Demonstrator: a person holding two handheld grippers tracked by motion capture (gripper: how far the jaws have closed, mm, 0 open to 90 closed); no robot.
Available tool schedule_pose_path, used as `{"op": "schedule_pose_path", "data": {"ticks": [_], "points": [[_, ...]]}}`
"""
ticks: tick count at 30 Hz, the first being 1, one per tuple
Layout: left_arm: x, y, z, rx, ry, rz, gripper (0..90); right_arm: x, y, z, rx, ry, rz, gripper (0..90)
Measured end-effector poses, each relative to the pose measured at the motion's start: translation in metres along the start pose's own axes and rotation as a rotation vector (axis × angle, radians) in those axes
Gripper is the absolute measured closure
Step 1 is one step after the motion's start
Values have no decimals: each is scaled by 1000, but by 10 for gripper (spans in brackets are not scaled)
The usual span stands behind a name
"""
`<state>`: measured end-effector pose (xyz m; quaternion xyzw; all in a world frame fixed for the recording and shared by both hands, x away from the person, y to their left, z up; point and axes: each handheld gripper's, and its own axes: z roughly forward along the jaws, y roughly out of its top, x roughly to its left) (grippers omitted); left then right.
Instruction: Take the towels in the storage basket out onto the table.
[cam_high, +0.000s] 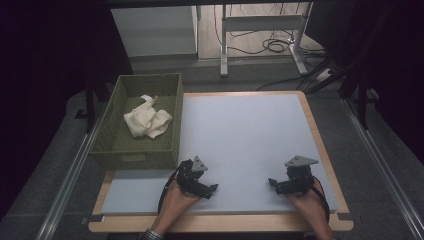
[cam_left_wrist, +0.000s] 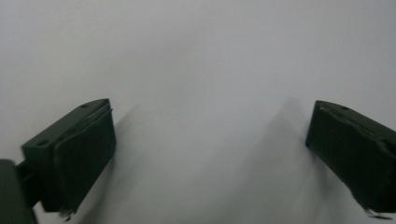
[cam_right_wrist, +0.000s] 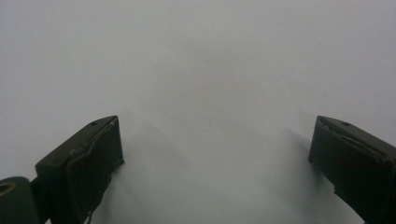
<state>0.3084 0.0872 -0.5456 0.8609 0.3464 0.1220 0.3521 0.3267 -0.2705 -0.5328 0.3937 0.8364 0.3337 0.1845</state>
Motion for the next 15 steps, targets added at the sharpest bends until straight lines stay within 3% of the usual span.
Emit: {"op": "schedule_pose_path", "data": {"ticks": [15], "points": [[-7, 13, -4, -7, -42, 32, 32, 0, 0, 0, 0, 0, 0, 28]]}}
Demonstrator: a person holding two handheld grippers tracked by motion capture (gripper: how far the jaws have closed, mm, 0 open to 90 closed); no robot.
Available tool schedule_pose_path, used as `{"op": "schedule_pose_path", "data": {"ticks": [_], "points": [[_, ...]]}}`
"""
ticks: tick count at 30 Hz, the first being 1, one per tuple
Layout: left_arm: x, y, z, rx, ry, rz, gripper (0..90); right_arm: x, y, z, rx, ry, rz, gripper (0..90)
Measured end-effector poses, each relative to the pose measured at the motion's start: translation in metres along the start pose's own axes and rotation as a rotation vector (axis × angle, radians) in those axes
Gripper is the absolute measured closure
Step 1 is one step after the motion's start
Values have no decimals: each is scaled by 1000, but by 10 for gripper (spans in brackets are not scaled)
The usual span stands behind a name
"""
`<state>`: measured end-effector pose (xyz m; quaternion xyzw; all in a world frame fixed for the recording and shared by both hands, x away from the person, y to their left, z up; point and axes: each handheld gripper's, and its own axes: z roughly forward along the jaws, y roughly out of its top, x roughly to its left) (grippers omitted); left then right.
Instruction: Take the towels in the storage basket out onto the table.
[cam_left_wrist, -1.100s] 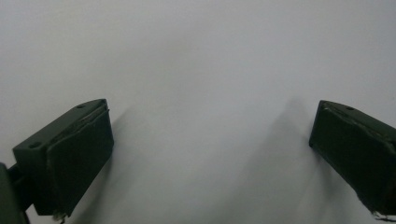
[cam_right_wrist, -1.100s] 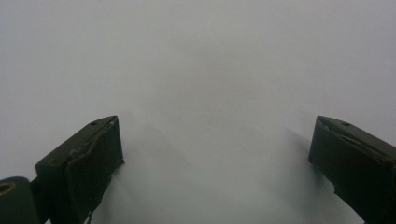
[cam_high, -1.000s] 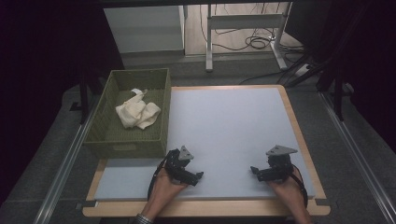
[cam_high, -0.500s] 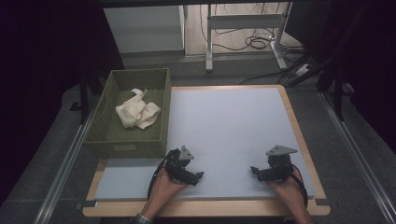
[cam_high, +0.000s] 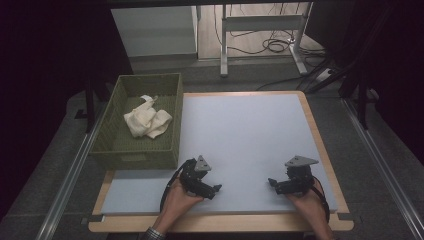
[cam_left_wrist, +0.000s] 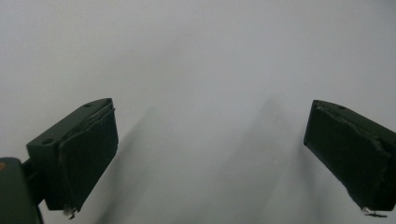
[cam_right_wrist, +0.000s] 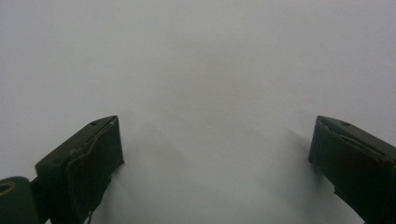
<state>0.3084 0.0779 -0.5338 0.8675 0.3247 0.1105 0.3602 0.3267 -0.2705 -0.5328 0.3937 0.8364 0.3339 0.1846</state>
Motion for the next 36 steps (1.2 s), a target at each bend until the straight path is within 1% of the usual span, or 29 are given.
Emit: {"op": "schedule_pose_path", "data": {"ticks": [4, 8, 16, 19, 25, 36], "points": [[-1, 5, -1, 1, -4, 3, 32, 0, 0, 0, 0, 0, 0, 28], [0, 11, 0, 2, -7, 19, 31, 0, 0, 0, 0, 0, 0, 28], [2, 24, -2, 10, -22, 15, 31, 0, 0, 0, 0, 0, 0, 28], [3, 31, -4, 2, -40, 10, 31, 0, 0, 0, 0, 0, 2, 28], [5, 44, -9, 1, -56, 13, 31, 0, 0, 0, 0, 1, 2, 29], [10, 69, -25, -12, -63, 21, 29, 0, 0, 0, 0, 0, 2, 28]]}}
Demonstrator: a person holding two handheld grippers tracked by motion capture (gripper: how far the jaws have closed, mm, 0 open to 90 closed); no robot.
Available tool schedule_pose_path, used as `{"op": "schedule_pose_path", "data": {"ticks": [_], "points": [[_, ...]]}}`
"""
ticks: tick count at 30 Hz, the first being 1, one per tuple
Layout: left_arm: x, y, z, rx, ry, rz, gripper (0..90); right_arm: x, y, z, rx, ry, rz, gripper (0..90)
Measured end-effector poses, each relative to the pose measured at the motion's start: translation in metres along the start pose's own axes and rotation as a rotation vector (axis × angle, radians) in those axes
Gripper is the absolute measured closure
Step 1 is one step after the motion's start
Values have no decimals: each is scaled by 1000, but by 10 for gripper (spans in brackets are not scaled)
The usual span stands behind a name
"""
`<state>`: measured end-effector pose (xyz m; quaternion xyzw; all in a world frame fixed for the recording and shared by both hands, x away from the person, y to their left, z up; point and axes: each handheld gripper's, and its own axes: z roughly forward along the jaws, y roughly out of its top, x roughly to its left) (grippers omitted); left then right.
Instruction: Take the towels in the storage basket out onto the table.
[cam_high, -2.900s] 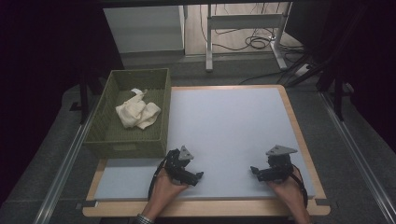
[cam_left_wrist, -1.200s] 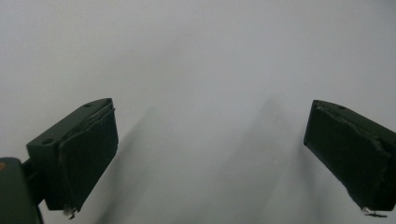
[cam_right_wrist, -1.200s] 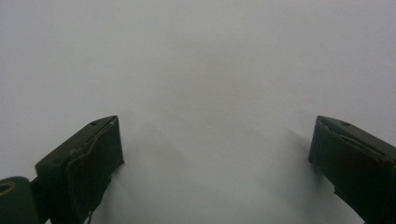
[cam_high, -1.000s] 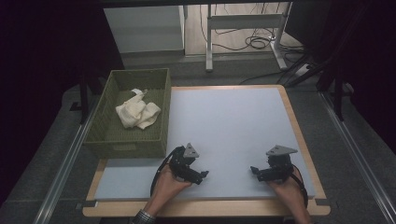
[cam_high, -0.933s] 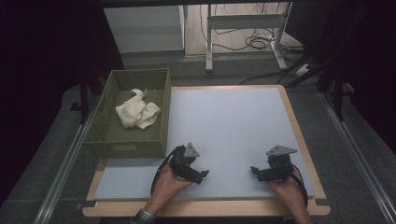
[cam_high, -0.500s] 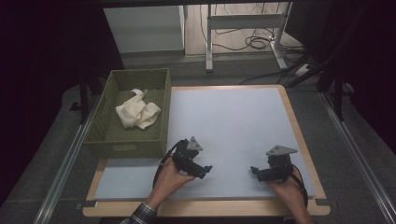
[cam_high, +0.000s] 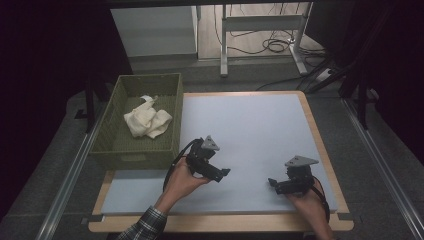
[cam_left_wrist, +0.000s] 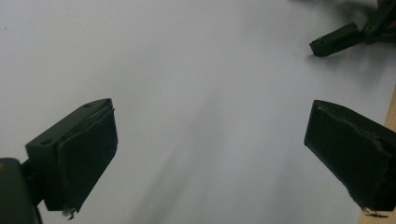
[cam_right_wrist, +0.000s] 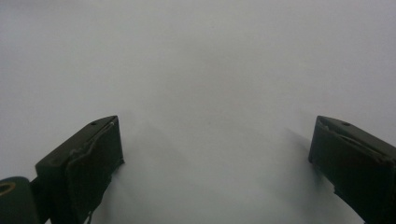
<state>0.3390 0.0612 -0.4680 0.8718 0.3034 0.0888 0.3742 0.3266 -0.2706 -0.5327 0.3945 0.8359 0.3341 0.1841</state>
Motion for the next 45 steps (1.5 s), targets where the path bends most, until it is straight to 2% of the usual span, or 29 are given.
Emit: {"op": "schedule_pose_path", "data": {"ticks": [5, 15, 18, 19, 25, 28, 31, 32, 33, 34, 37, 38, 42, 44, 45], "points": [[7, 13, -8, 8, 12, 5, 27, 0, 0, 0, -1, -1, -2, 28], [31, 31, -23, 25, 46, -8, 27, 0, 0, 0, -4, 0, -4, 28], [36, 34, -26, 27, 56, -14, 29, 0, 0, 0, -4, 0, -4, 29], [43, 37, -29, 32, 66, -15, 29, 0, 0, 0, -3, 0, -5, 28], [60, 41, -38, 48, 101, -27, 30, 0, 0, 0, -3, 0, -4, 28], [66, 42, -40, 51, 112, -30, 30, 0, 0, 0, -3, 0, -4, 29], [78, 43, -48, 49, 127, -50, 30, 0, 0, 0, -3, 0, -3, 28], [78, 43, -48, 49, 127, -50, 30, 0, 0, 0, -3, 0, -3, 28], [85, 43, -52, 47, 133, -64, 30, 0, 0, 0, -3, 0, -3, 28], [85, 43, -52, 47, 133, -64, 31, 0, 0, 0, -3, 0, -4, 29], [99, 41, -59, 55, 163, -92, 31, 0, 0, 0, -2, 0, -2, 28], [99, 41, -59, 55, 163, -92, 31, 0, 0, 0, -3, 0, -3, 29], [120, 37, -68, 61, 196, -120, 32, 0, 0, 0, -2, 1, -1, 29], [124, 36, -70, 59, 200, -132, 34, 0, 0, 0, -2, 1, -1, 28], [132, 34, -73, 64, 212, -144, 34, 0, 0, 0, -2, 1, -1, 28]]}}
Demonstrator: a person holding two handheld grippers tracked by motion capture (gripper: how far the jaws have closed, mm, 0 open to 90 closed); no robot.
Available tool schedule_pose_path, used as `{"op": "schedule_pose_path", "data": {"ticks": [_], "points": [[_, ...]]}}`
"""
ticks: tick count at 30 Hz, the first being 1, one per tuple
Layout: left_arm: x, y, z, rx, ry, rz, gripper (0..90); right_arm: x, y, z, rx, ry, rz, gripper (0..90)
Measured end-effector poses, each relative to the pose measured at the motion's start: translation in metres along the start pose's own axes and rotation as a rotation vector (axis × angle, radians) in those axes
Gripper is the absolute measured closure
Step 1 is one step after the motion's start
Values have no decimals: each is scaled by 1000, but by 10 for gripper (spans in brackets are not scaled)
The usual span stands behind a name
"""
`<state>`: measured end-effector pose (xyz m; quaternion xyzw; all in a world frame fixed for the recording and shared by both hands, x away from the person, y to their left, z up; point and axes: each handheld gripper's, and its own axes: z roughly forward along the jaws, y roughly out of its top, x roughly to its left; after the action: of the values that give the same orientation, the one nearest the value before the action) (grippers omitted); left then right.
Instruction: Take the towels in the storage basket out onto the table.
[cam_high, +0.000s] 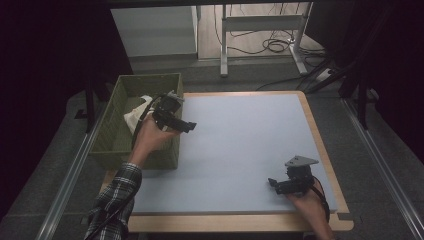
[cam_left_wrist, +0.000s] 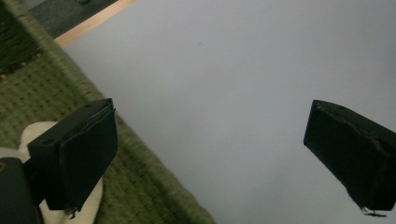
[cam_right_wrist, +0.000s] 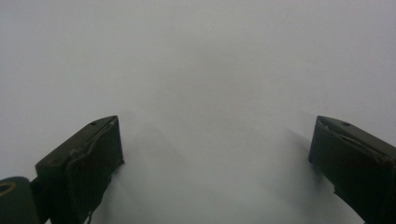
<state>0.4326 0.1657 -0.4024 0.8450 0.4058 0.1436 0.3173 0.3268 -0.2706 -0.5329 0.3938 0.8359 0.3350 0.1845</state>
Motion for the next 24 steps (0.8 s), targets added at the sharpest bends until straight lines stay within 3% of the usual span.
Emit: {"op": "schedule_pose_path", "data": {"ticks": [7, 11, 12, 18, 24], "points": [[26, -4, -1, 18, 34, -41, 35, 0, 0, 0, 0, 0, 0, 28], [47, -9, 1, 37, 73, -79, 35, 0, 0, 0, 0, 0, 0, 28], [57, -12, 3, 51, 87, -97, 35, 0, 0, 0, 0, 0, 0, 29], [86, -25, 12, 108, 141, -156, 34, 0, 0, 0, 0, 1, 1, 29], [106, -34, 21, 145, 153, -209, 30, 0, 0, 0, 0, 1, 1, 29]]}}
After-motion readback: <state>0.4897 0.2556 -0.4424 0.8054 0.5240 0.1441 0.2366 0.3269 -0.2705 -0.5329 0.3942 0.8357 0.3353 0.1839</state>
